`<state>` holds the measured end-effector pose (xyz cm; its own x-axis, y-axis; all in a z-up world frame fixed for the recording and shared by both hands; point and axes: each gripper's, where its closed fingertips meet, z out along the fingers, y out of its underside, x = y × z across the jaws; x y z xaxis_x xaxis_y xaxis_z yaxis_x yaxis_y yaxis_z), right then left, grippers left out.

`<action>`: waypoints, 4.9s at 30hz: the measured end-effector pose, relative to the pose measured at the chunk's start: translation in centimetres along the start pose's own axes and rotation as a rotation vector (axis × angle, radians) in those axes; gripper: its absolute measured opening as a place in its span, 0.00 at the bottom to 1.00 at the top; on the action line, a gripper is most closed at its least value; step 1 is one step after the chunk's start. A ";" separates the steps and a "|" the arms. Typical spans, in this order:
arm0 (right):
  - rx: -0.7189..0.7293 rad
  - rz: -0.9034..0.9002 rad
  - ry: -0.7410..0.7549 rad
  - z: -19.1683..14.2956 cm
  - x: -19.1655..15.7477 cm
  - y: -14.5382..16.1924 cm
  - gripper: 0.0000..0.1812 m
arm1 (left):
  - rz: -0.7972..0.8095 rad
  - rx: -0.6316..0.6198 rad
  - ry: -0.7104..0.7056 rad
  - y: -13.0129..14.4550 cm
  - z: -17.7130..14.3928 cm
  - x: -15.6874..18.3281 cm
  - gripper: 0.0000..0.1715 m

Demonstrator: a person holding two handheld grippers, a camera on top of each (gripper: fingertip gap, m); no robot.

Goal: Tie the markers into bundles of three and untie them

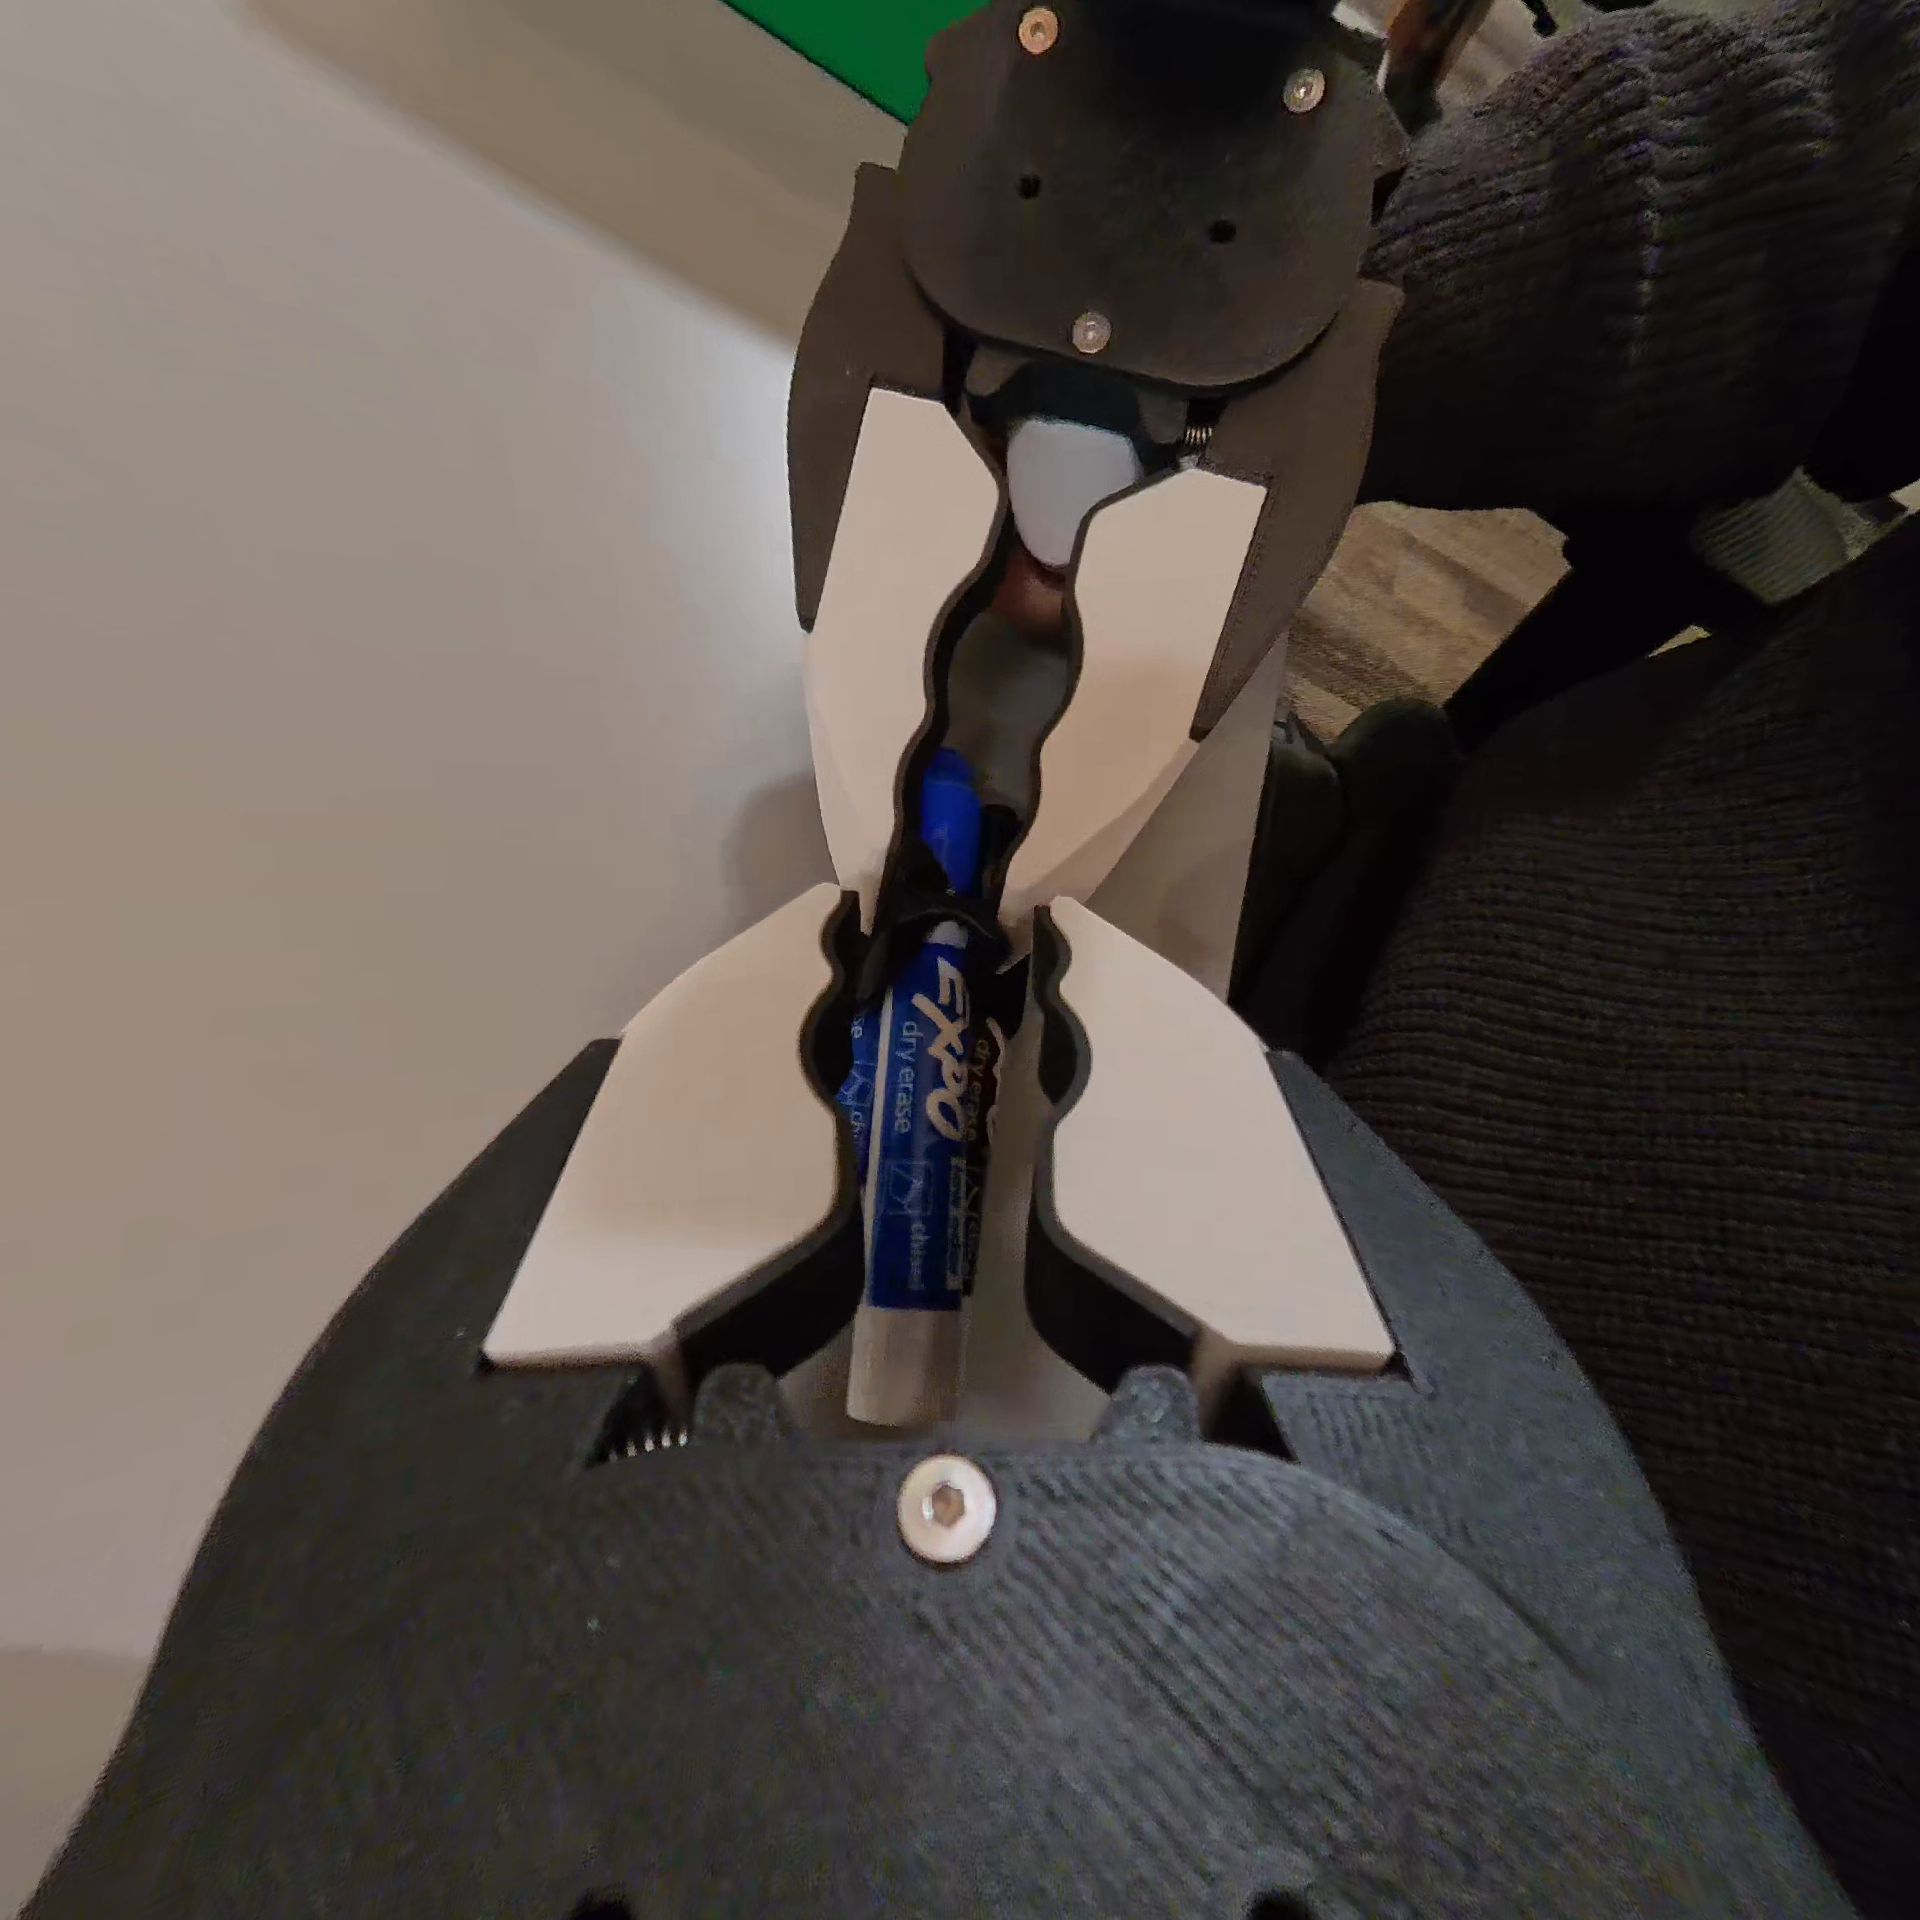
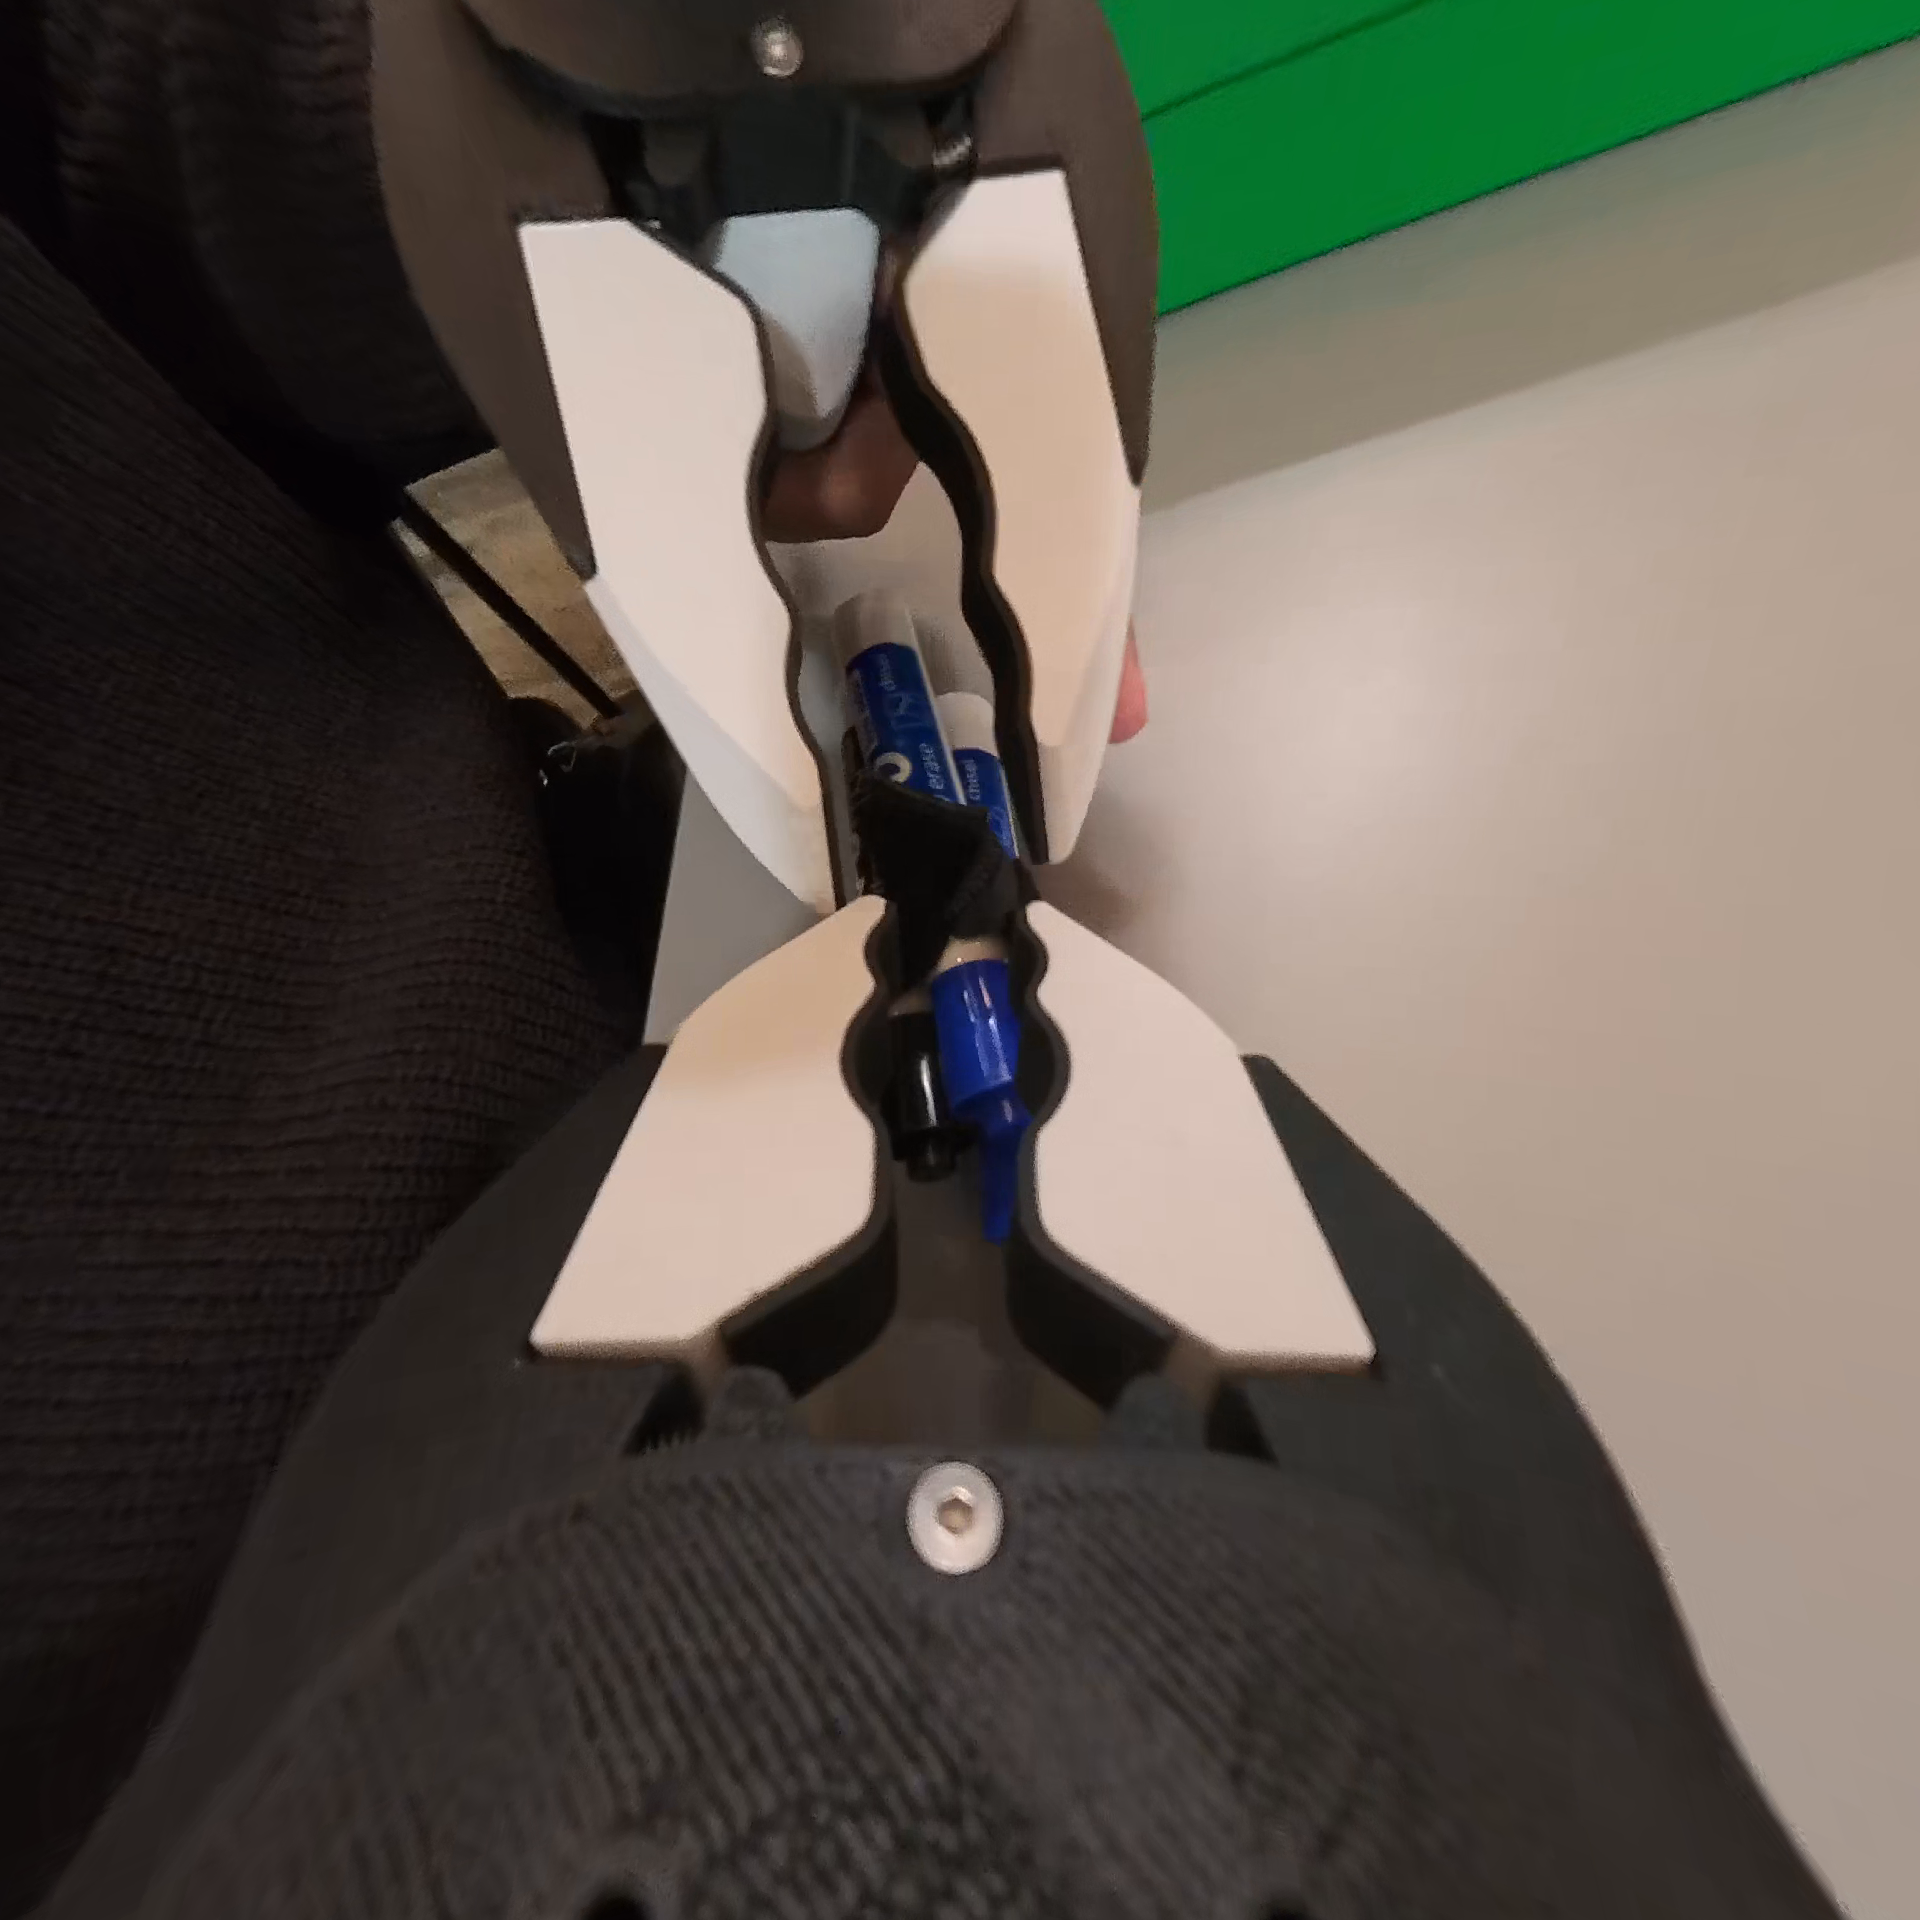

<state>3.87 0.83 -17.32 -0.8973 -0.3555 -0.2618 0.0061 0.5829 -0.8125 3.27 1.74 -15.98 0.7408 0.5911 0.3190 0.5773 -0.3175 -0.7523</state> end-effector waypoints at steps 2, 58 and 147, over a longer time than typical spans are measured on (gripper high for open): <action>-0.013 -0.017 -0.021 0.0 -0.3 0.1 0.11 | -0.006 0.000 0.025 0.1 0.1 0.4 0.19; 0.631 0.345 0.760 -24.5 -5.1 5.2 0.11 | 0.411 0.121 0.184 -30.9 15.3 4.2 0.04; 0.580 0.256 0.143 -7.9 -0.1 -6.8 0.21 | -0.409 0.307 -0.443 4.4 -6.7 -2.6 0.28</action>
<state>0.41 2.65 -7.73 -0.8853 -0.1337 -0.4455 0.4294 0.1332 -0.8933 6.20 -6.12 -16.29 0.2351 0.8879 0.3954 0.6090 0.1825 -0.7719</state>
